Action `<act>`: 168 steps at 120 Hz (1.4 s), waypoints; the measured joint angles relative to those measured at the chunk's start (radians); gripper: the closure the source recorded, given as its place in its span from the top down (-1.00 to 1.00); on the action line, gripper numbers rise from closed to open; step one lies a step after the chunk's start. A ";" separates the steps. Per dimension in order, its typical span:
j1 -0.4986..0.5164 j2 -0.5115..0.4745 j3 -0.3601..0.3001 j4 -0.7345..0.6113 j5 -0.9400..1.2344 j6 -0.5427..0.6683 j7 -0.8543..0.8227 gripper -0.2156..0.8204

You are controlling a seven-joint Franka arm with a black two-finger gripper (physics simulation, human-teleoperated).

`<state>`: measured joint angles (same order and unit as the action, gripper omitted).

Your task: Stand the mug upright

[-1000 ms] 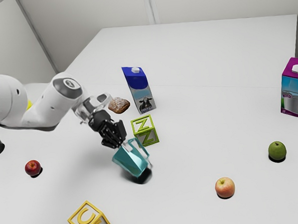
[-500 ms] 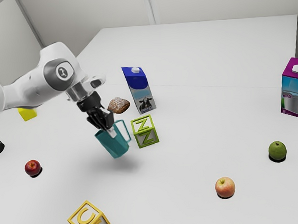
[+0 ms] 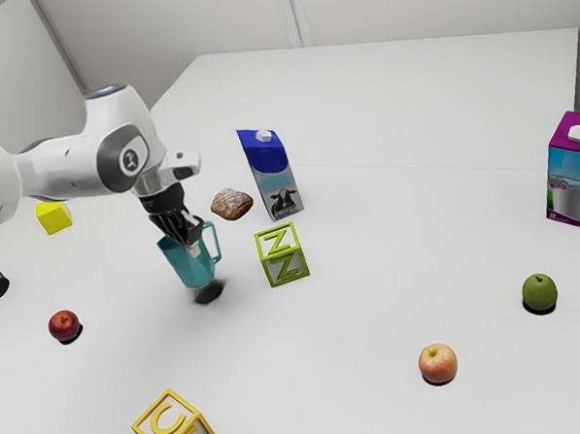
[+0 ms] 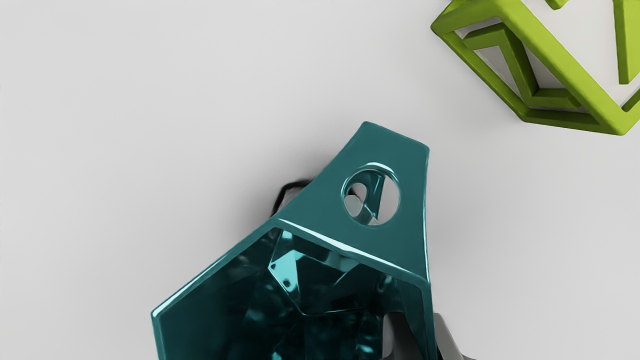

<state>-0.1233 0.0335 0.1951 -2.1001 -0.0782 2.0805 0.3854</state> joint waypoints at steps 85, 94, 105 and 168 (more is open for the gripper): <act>-0.069 0.086 -0.004 0.004 -0.003 0.092 -0.014 -0.91; -0.069 0.088 -0.003 0.006 -0.008 0.092 -0.013 -0.64; -0.069 0.077 -0.004 0.009 -0.017 0.089 -0.011 -0.25; 0.026 0.010 -0.126 0.404 0.052 -0.166 -0.015 0.51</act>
<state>-0.0969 0.0436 0.0688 -1.6964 -0.0267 1.9145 0.3705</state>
